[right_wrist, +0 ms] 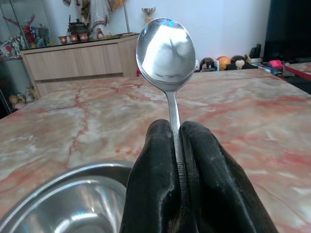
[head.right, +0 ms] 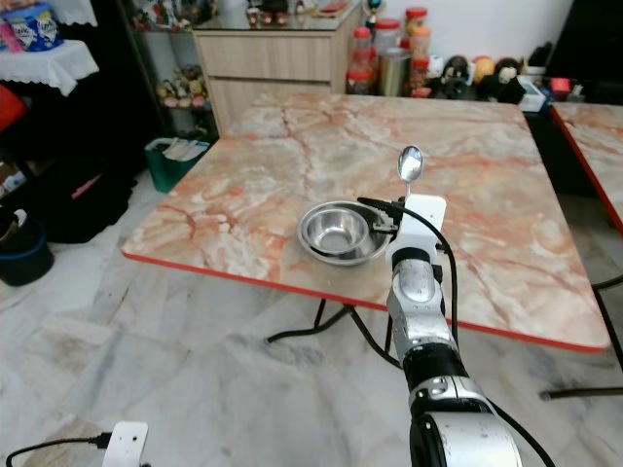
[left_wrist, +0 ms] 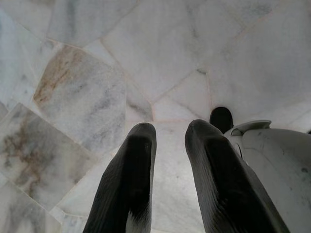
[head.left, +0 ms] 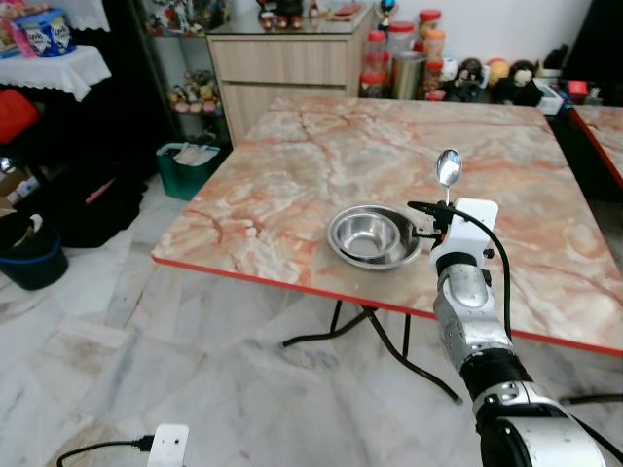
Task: Setting the table
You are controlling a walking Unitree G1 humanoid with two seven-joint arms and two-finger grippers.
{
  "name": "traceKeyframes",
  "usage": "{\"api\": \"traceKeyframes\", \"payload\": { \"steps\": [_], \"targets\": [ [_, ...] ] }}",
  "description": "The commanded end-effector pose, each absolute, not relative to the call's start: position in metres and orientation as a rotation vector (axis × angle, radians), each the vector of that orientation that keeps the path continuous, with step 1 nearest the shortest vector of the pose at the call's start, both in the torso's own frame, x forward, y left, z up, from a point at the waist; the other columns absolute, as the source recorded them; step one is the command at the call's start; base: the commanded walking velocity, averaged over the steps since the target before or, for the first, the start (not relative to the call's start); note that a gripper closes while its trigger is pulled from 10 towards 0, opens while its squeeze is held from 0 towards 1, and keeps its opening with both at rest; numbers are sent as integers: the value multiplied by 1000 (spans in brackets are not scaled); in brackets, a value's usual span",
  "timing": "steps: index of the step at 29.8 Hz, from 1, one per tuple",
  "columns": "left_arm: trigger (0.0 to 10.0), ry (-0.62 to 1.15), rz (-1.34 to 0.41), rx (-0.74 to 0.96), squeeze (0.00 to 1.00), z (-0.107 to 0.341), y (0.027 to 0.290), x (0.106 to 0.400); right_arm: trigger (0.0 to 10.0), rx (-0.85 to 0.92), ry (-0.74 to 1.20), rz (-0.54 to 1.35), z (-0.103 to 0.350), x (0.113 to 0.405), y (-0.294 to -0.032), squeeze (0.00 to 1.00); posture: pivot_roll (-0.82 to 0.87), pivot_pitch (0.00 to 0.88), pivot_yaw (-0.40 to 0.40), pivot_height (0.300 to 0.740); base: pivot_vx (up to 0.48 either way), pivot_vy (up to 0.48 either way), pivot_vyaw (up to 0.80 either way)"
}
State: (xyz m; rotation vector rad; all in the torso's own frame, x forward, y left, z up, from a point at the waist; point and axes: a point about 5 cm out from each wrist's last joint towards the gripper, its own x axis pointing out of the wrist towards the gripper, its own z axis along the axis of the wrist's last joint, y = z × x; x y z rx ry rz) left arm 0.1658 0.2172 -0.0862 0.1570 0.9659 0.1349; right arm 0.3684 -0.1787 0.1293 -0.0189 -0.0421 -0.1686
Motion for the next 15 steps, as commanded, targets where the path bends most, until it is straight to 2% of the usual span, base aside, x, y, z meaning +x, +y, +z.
{"api": "traceKeyframes", "payload": {
  "steps": [1,14,15],
  "targets": [
    [10000,973,150,165,0,-86,223,164,10000,-18,-41,-160,133,371,-176,0,62,0,40,740,300,0,0],
    [10000,969,150,159,0,-86,222,165,10000,-15,-36,-160,132,371,-176,0,63,0,37,740,329,0,0],
    [10000,966,146,156,0,-86,221,166,10000,-15,-36,-161,132,371,-176,0,63,0,37,740,0,0,0]
  ]
}}
